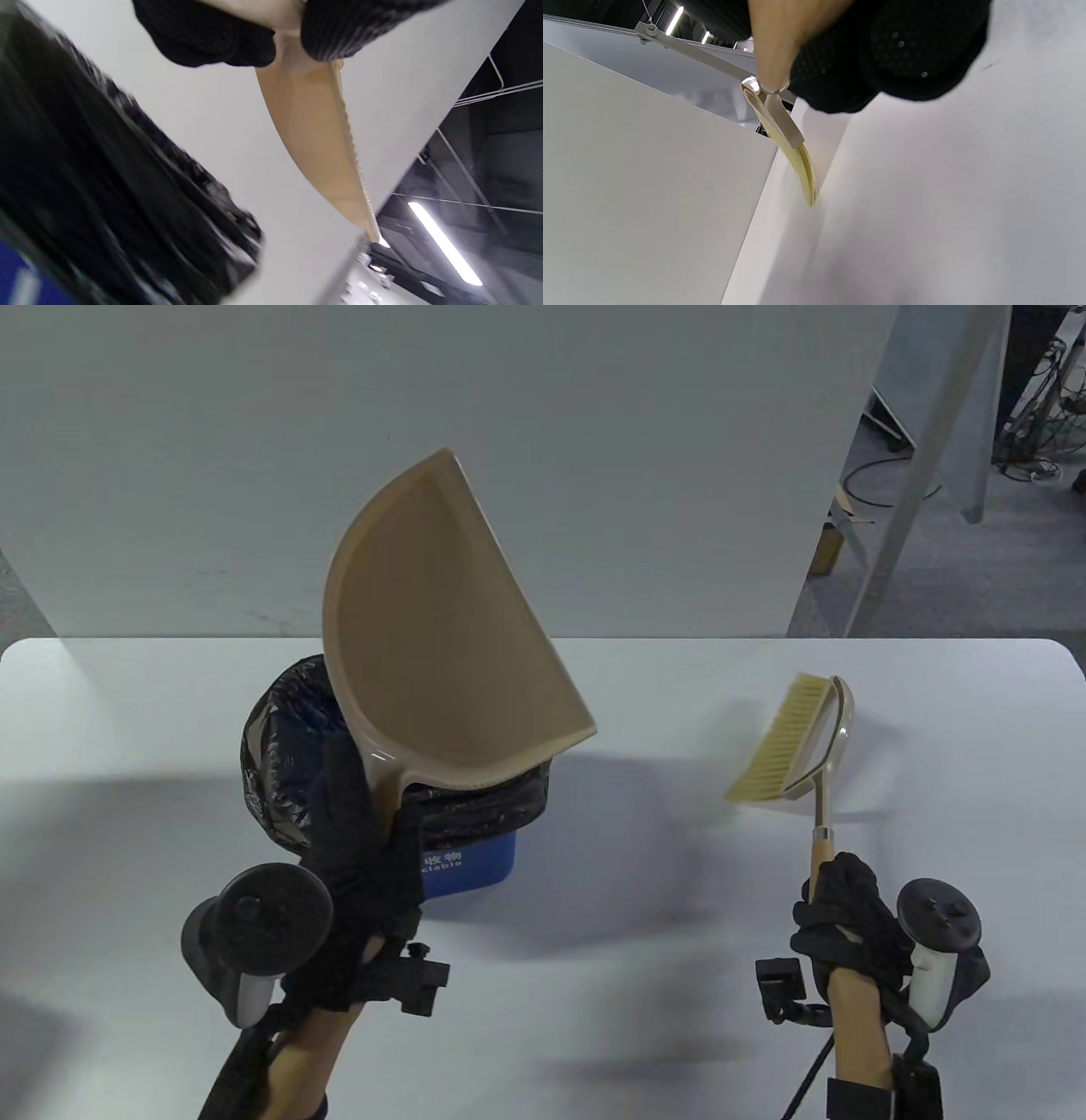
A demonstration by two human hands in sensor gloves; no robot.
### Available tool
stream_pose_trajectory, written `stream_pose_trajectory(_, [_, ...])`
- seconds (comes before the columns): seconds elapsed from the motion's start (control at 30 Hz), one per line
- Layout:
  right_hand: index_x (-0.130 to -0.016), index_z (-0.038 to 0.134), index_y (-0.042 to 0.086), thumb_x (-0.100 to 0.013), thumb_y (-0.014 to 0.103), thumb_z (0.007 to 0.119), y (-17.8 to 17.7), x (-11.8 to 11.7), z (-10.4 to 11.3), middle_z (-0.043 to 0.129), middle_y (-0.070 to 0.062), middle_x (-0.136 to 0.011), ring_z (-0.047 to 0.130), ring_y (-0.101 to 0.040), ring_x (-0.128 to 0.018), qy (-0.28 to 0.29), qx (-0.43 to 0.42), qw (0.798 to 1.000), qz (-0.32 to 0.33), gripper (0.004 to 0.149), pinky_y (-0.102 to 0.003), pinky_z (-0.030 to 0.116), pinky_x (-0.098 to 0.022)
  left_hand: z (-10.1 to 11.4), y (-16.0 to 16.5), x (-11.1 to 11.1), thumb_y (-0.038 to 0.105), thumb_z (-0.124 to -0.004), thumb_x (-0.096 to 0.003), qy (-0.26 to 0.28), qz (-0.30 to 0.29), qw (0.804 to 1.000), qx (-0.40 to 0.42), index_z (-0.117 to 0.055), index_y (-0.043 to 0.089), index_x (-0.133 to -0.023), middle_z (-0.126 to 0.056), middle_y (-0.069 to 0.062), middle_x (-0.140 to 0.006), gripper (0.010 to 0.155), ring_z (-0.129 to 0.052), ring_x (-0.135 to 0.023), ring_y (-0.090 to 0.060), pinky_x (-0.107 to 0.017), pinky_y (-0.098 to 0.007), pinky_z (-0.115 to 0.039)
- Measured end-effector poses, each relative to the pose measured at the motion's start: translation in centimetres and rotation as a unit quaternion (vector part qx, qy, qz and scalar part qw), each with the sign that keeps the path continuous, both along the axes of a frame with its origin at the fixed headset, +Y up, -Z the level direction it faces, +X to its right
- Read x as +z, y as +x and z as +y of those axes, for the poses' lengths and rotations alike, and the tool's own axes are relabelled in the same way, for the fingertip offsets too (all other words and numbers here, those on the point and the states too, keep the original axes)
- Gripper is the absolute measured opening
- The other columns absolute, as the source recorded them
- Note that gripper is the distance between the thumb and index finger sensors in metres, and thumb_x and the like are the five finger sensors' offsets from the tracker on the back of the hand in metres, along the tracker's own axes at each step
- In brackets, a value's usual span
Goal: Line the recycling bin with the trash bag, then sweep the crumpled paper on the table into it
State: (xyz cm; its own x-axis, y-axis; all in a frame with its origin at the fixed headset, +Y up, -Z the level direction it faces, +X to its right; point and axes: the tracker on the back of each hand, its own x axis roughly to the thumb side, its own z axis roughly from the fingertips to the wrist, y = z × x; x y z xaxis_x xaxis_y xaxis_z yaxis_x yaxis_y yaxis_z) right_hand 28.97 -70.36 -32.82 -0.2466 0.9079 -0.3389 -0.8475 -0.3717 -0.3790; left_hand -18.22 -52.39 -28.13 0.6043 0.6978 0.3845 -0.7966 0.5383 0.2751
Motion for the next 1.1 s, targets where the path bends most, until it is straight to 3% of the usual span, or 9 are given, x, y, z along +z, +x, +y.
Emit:
stream_pose_trajectory(0.17, [-0.109, 0.045, -0.001, -0.064, 0.031, 0.054, -0.1, 0.1, 0.3, 0.076, -0.025, -0.088, 0.091, -0.028, -0.053, 0.016, -0.007, 1.000, -0.002, 0.056, -0.040, 0.087, -0.036, -2.2, 5.4, -1.4, 0.030, -0.069, -0.0618, -0.054, -0.097, 0.993, 0.032, -0.015, 0.005, -0.115, -0.038, -0.022, -0.117, 0.080, -0.077, -0.090, -0.029, -0.060, -0.042, -0.082])
stream_pose_trajectory(0.43, [-0.109, 0.044, 0.000, -0.064, 0.031, 0.054, 0.2, 0.4, 0.9, 0.075, -0.025, -0.089, 0.091, -0.028, -0.053, 0.039, -0.010, 0.999, -0.013, 0.056, -0.040, 0.086, -0.036, -8.2, 12.1, -6.2, 0.032, -0.068, -0.0621, -0.172, -0.137, 0.976, 0.005, -0.013, 0.004, -0.114, -0.037, -0.022, -0.117, 0.081, -0.077, -0.092, -0.028, -0.062, -0.041, -0.083])
stream_pose_trajectory(0.73, [-0.109, 0.043, 0.000, -0.064, 0.031, 0.054, 0.4, 0.5, 1.3, 0.074, -0.025, -0.090, 0.090, -0.029, -0.054, 0.045, 0.025, 0.998, -0.026, 0.056, -0.041, 0.086, -0.037, -14.2, 15.6, -10.9, 0.033, -0.065, -0.0637, -0.295, -0.103, 0.949, -0.034, -0.006, 0.003, -0.113, -0.030, -0.023, -0.117, 0.082, -0.072, -0.095, -0.027, -0.066, -0.041, -0.081])
stream_pose_trajectory(0.87, [-0.109, 0.043, 0.000, -0.064, 0.031, 0.054, 0.1, 0.5, 1.7, 0.073, -0.025, -0.090, 0.090, -0.029, -0.055, 0.040, 0.097, 0.994, -0.032, 0.056, -0.041, 0.086, -0.037, -17.0, 16.5, -12.6, 0.033, -0.064, -0.0641, -0.339, -0.107, 0.933, -0.051, -0.005, 0.003, -0.112, -0.029, -0.023, -0.118, 0.082, -0.071, -0.096, -0.026, -0.068, -0.041, -0.080])
stream_pose_trajectory(1.1, [-0.109, 0.044, 0.000, -0.064, 0.031, 0.055, -0.4, 0.5, 2.3, 0.074, -0.025, -0.090, 0.090, -0.029, -0.055, 0.056, 0.120, 0.991, -0.028, 0.056, -0.041, 0.086, -0.037, -20.5, 17.2, -14.4, 0.034, -0.062, -0.0650, -0.402, -0.135, 0.905, -0.043, 0.003, 0.001, -0.110, -0.022, -0.024, -0.117, 0.085, -0.067, -0.099, -0.026, -0.072, -0.042, -0.077])
